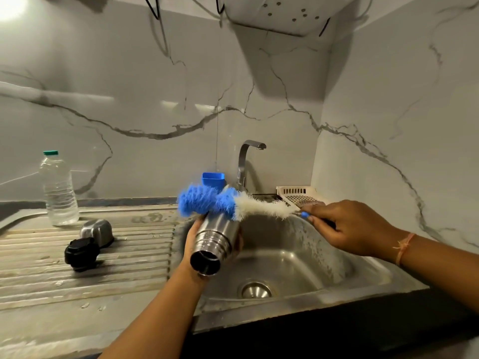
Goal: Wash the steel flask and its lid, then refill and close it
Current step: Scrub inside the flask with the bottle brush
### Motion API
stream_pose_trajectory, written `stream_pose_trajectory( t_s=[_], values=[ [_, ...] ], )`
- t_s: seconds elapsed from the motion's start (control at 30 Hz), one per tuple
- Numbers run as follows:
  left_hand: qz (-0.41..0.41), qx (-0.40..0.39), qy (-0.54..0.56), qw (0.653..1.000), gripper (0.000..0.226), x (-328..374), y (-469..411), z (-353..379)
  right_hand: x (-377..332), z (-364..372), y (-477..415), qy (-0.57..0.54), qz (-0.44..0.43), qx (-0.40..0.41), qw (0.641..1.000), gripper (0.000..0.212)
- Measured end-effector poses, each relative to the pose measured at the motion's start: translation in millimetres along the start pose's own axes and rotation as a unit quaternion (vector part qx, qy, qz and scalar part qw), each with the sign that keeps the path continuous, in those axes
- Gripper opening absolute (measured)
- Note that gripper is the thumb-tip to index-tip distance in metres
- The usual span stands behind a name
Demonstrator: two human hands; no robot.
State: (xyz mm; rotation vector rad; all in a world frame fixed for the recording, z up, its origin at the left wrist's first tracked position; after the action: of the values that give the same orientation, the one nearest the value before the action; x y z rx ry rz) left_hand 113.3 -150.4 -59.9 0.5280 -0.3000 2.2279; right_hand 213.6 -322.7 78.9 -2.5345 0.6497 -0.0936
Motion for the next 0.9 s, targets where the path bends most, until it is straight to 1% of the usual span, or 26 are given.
stream_pose_trajectory(
  t_s=[0.07, 0.13, 0.2, 0.23, 0.3, 0.33, 0.37, 0.4, 0.43, 0.47, 0.53, 0.6, 0.7, 0.77, 0.83, 0.9],
  values=[
    [-0.007, -0.006, -0.001, 1.000, 0.055, -1.9, 0.3, 1.1, 1.9, -0.2, -5.5, 0.022, 0.024, 0.007, 0.999, 0.036],
    [-0.032, -0.017, 0.019, 0.999, 0.065, -5.0, 2.8, 3.7, 7.2, -1.1, -13.7, 0.024, 0.064, 0.004, 0.998, 0.035],
    [-0.053, -0.052, 0.021, 0.997, 0.065, -10.7, 15.3, 21.3, 11.0, -3.4, -20.3, 0.035, 0.091, 0.003, 0.995, 0.035],
    [-0.045, -0.089, 0.017, 0.995, 0.063, -11.5, 19.9, 31.2, 11.3, -4.0, -21.0, 0.040, 0.095, 0.000, 0.995, 0.035],
    [-0.010, -0.075, -0.013, 0.997, 0.078, -9.2, 19.9, 28.1, 9.0, -2.9, -16.5, 0.027, 0.080, -0.008, 0.996, 0.035],
    [0.009, -0.072, 0.001, 0.997, 0.084, -5.1, 16.6, 25.7, 6.7, -1.6, -11.5, 0.014, 0.061, -0.012, 0.998, 0.035],
    [0.011, -0.066, 0.033, 0.997, 0.081, -4.3, 12.7, 23.3, 3.9, 0.6, -5.5, 0.000, 0.038, -0.017, 0.999, 0.035],
    [0.025, -0.049, 0.045, 0.997, 0.068, -1.1, 6.1, 15.8, 0.8, 3.1, 1.2, -0.012, 0.013, -0.023, 1.000, 0.035],
    [0.038, -0.015, 0.054, 0.998, 0.055, 3.4, 0.8, 5.3, -1.3, 5.9, 7.0, -0.023, -0.009, -0.027, 0.999, 0.034],
    [0.051, 0.013, 0.051, 0.997, 0.049, 8.7, -6.3, -7.1, -3.2, 7.0, 11.2, -0.031, -0.025, -0.027, 0.999, 0.034],
    [0.037, 0.003, 0.034, 0.999, 0.057, 7.8, -6.1, -8.3, -3.9, 6.7, 12.2, -0.027, -0.032, -0.020, 0.999, 0.034],
    [-0.001, -0.037, 0.022, 0.999, 0.068, 1.7, -1.3, 0.9, -1.5, 1.3, 3.8, -0.009, -0.011, -0.004, 1.000, 0.034],
    [-0.064, -0.068, 0.029, 0.995, 0.066, -11.3, 4.5, 12.0, 12.3, -15.0, -18.1, 0.023, 0.061, 0.030, 0.997, 0.035],
    [-0.082, -0.081, 0.000, 0.993, 0.065, -17.4, 7.5, 17.8, 16.8, -22.4, -28.3, 0.045, 0.080, 0.032, 0.995, 0.037],
    [-0.081, -0.074, -0.030, 0.994, 0.063, -18.4, 6.0, 16.6, 15.6, -22.1, -29.0, 0.060, 0.073, 0.012, 0.995, 0.038],
    [-0.047, -0.036, -0.043, 0.997, 0.061, -12.0, -5.8, 2.7, 7.7, -17.2, -19.2, 0.064, 0.031, -0.007, 0.997, 0.037]
  ],
)
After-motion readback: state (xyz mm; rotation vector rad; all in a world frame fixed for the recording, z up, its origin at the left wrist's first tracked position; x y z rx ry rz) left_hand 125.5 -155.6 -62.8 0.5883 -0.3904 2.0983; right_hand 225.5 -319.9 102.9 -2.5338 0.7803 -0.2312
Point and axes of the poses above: each hand's wrist, its own y-axis away from the middle knuckle, its own z-axis out of the palm, x = y × z, the point moved 10 cm from there along -y, towards the middle knuckle, and after that the axes turned 14 degrees about z, right-handed, at the moved point
